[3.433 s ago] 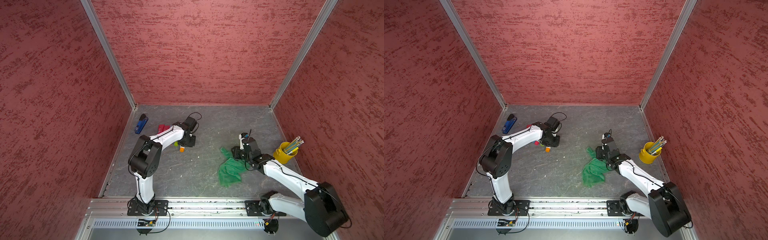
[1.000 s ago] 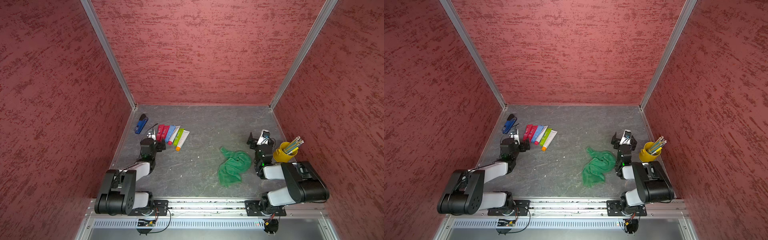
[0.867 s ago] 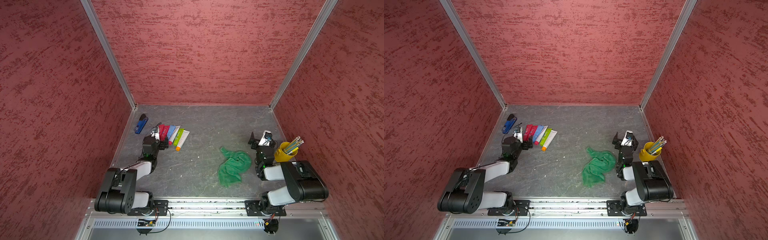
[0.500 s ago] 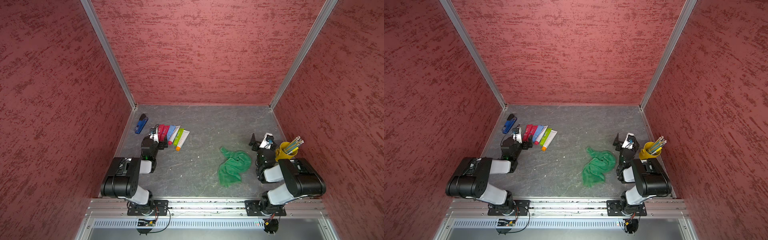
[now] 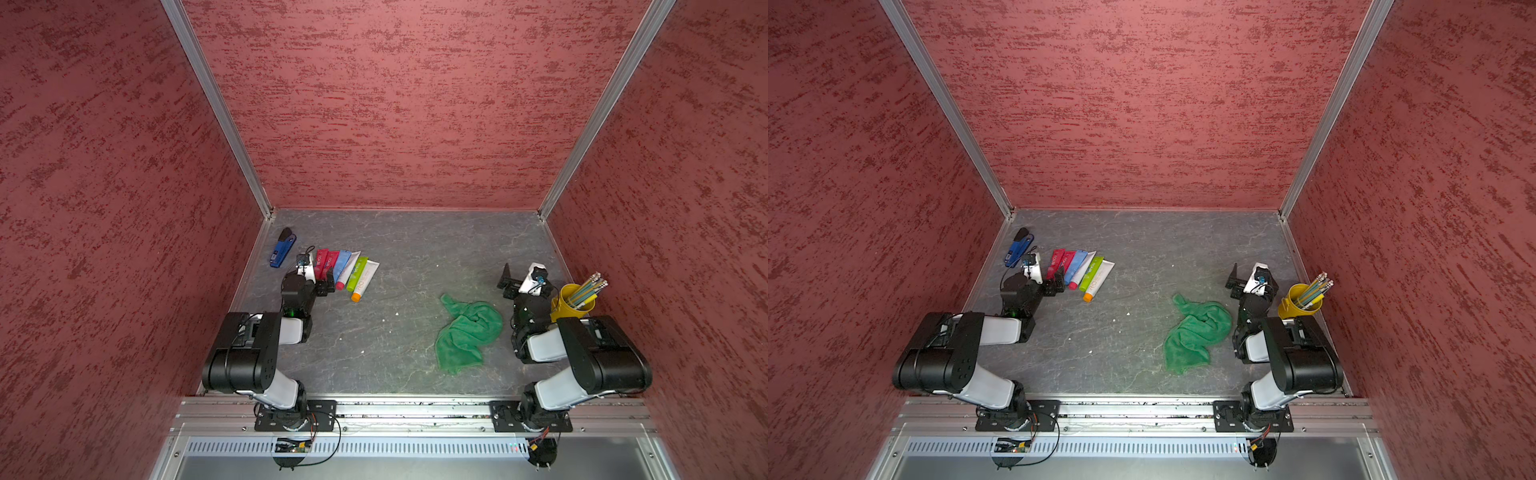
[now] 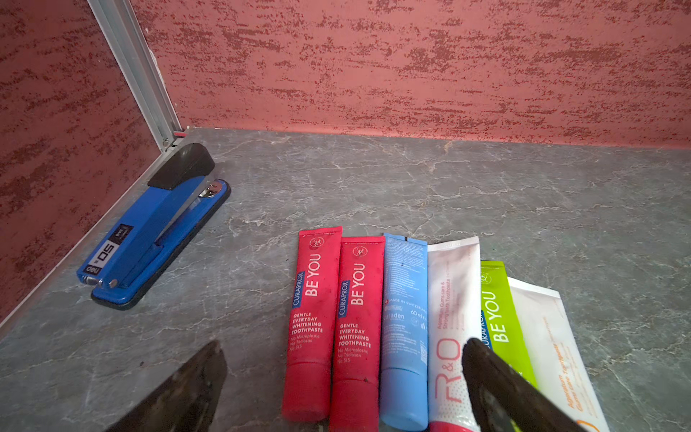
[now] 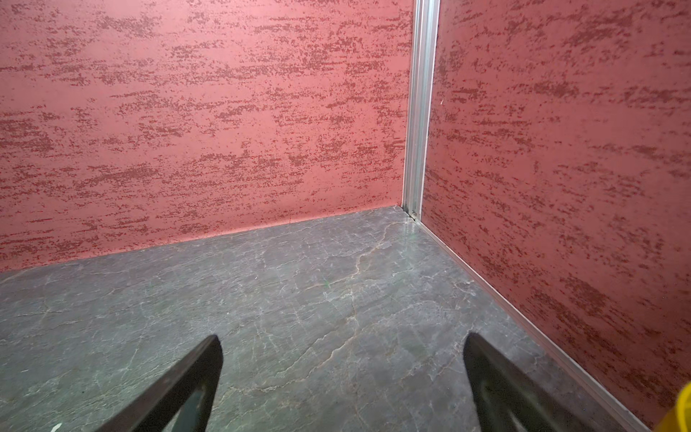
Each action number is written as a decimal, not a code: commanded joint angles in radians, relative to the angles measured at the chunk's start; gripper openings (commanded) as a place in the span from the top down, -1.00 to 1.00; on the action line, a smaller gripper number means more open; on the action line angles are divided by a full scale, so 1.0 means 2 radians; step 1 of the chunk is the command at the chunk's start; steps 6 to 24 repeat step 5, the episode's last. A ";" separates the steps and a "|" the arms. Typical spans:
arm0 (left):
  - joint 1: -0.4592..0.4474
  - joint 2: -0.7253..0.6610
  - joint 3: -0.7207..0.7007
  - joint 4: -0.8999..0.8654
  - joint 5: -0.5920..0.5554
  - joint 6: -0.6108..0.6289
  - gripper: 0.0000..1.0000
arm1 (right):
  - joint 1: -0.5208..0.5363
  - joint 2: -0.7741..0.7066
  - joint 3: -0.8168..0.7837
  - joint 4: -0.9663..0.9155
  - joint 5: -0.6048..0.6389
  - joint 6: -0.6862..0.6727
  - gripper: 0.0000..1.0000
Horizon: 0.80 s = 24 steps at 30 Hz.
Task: Wipe the surface of the toothpaste tube
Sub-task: Reset both arms
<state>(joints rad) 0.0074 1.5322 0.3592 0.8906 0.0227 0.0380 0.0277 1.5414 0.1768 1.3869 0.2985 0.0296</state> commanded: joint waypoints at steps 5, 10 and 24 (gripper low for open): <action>0.003 -0.001 0.007 0.007 0.005 -0.004 -0.99 | -0.007 0.000 0.011 -0.013 -0.002 0.009 -0.98; 0.003 -0.001 0.007 0.007 0.005 -0.004 -0.99 | -0.007 0.000 0.011 -0.013 -0.002 0.009 -0.98; 0.003 -0.001 0.007 0.007 0.005 -0.004 -0.99 | -0.007 0.000 0.011 -0.013 -0.002 0.009 -0.98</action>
